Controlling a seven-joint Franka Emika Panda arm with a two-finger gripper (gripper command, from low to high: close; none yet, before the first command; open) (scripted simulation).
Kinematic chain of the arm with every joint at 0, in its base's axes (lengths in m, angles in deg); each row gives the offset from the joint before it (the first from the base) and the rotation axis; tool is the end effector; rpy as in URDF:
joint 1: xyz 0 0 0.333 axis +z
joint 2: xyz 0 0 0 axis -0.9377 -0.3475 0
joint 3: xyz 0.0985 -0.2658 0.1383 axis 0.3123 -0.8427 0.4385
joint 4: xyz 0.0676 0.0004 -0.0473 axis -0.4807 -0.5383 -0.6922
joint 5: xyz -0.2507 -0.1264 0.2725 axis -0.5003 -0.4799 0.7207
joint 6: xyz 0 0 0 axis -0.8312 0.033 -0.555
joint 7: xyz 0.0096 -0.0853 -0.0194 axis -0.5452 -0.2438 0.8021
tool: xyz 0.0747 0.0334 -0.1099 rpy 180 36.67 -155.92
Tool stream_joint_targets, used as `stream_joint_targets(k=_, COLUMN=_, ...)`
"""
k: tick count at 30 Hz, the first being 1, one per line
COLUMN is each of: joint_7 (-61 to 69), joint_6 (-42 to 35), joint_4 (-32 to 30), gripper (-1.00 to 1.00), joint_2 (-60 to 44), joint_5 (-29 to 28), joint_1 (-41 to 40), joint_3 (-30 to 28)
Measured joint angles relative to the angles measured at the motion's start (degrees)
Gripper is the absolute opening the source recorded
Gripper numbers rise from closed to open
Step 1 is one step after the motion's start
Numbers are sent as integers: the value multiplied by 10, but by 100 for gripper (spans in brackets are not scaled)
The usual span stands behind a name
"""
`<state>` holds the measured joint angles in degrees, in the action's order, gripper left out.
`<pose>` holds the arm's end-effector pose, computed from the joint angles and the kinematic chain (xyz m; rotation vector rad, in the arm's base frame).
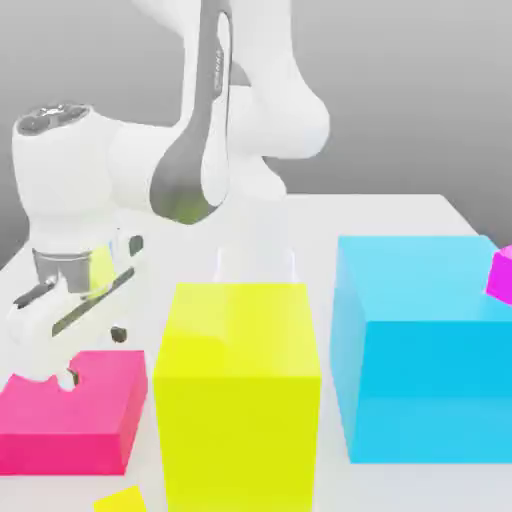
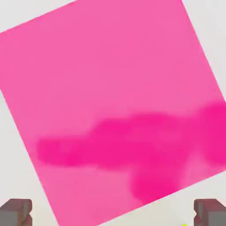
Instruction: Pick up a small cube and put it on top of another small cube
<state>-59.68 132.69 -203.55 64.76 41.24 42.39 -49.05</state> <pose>0.3987 -0.1940 0.2362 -0.6780 3.0582 0.0113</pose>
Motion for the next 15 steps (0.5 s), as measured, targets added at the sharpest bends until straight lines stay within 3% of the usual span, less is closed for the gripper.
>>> stream_joint_targets(k=8, joint_7=227, joint_6=-14, joint_4=97, gripper=100, joint_2=-81, joint_5=44, joint_1=-24, joint_3=3)
stream_joint_targets(k=15, joint_7=398, joint_6=-20, joint_4=184, gripper=100, joint_2=-163, joint_5=38, joint_1=-62, joint_3=21)
